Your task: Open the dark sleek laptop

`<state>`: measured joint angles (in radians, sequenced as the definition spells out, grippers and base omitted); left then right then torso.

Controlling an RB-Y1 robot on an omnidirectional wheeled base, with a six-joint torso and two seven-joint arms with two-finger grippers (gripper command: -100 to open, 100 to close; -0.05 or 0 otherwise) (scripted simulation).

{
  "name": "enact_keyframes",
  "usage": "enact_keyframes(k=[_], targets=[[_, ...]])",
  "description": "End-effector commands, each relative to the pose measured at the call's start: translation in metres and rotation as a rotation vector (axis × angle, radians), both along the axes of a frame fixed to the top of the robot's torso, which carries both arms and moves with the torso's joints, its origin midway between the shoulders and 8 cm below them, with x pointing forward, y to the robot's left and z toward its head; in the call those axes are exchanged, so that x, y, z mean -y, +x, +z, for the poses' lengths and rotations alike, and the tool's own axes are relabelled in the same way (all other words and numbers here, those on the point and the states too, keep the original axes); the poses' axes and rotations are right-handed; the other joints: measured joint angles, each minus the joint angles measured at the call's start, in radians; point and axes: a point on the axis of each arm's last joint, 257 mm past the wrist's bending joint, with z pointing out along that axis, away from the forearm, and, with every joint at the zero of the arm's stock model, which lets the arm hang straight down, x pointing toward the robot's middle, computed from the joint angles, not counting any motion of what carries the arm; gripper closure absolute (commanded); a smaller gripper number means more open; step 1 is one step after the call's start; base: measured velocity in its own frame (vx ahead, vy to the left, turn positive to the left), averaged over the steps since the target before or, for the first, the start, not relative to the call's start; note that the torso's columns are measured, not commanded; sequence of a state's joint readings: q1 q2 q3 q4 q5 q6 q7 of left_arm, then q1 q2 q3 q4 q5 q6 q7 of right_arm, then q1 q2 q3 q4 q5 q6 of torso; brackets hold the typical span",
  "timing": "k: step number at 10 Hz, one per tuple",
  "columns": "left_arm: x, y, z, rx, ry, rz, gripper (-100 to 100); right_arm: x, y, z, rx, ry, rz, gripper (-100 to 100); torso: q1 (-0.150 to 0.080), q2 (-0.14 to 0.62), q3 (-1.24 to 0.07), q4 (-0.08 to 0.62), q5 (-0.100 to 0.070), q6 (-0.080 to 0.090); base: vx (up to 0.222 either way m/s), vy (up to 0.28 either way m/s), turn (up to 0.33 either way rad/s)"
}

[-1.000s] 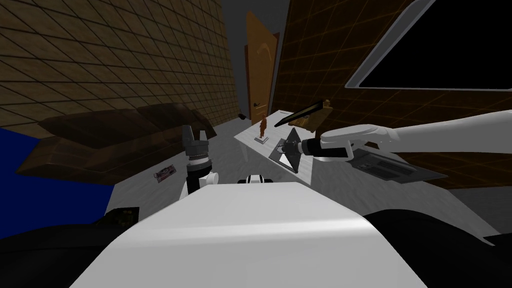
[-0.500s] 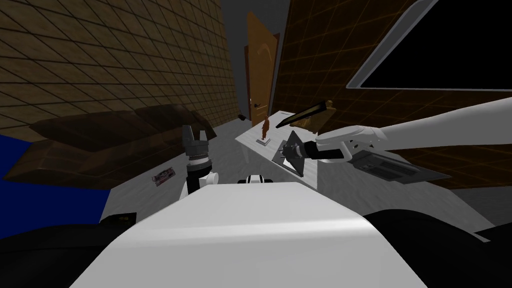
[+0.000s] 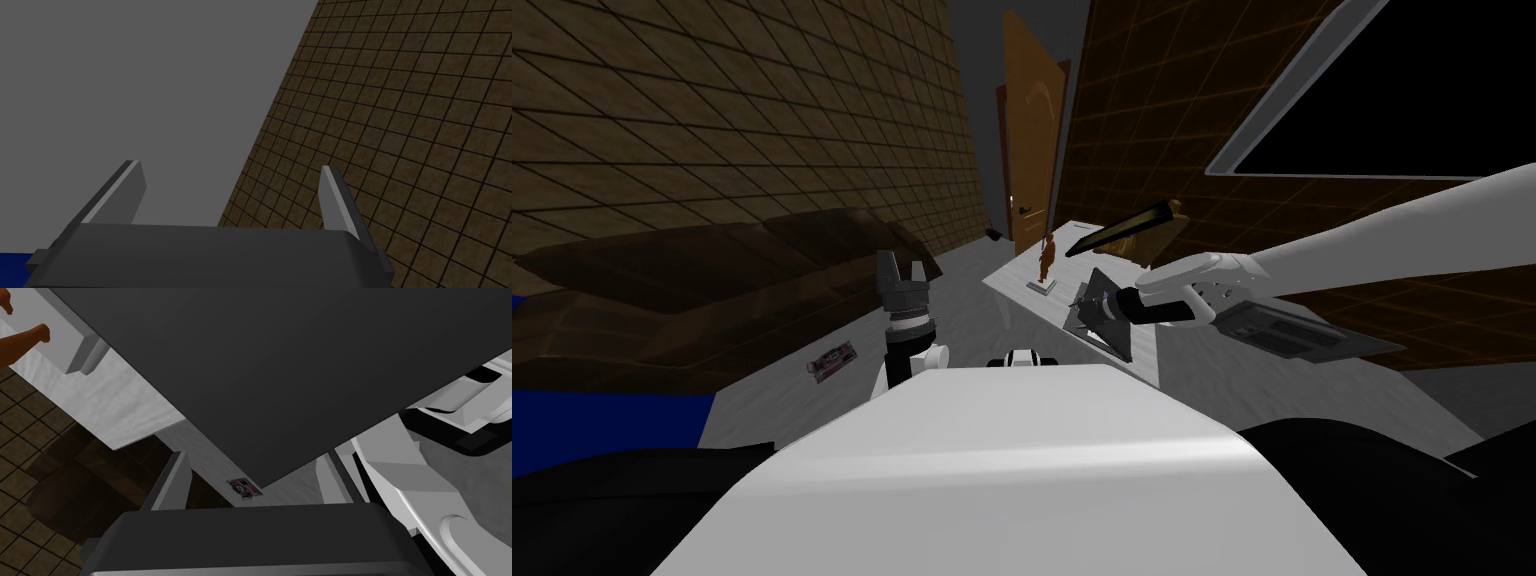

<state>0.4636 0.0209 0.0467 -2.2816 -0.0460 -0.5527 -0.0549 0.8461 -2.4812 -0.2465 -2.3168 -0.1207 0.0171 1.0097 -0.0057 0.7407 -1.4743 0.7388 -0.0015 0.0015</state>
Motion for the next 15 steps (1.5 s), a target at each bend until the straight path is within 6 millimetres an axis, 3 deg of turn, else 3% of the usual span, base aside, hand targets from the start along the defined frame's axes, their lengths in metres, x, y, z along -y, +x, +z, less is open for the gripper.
enact_keyframes(k=[1,8,9,10,15], targets=[[0.0,0.0,0.0,0.0,0.0,0.0,0,-0.014,0.003,0.013,0.0,0.008,0.017,-100,0.001,0.001,0.001,0.0,0.0,-0.001,-0.018,-0.048,-0.03],[0.0,0.0,0.0,0.0,0.0,0.0,0,-0.053,0.009,0.052,0.0,-0.002,0.065,-100,0.006,-0.003,-0.002,-0.001,0.001,-0.002,0.001,-0.031,-0.072],[0.0,0.0,0.0,0.0,0.0,0.0,0,-0.049,0.008,0.049,0.001,-0.002,0.062,-100,0.005,-0.003,-0.002,-0.001,0.001,-0.002,0.003,-0.014,-0.007],[0.0,0.0,0.0,0.0,0.0,0.0,0,-0.05,0.008,0.049,0.0,-0.001,0.062,0,0.006,-0.002,-0.001,-0.001,0.001,-0.002,0.0,0.0,0.0],[0.0,0.0,0.0,0.0,0.0,0.0,0,-0.05,0.008,0.049,0.0,-0.001,0.062,0,0.006,-0.003,-0.002,-0.001,0.001,-0.002,0.0,0.0,0.0]])
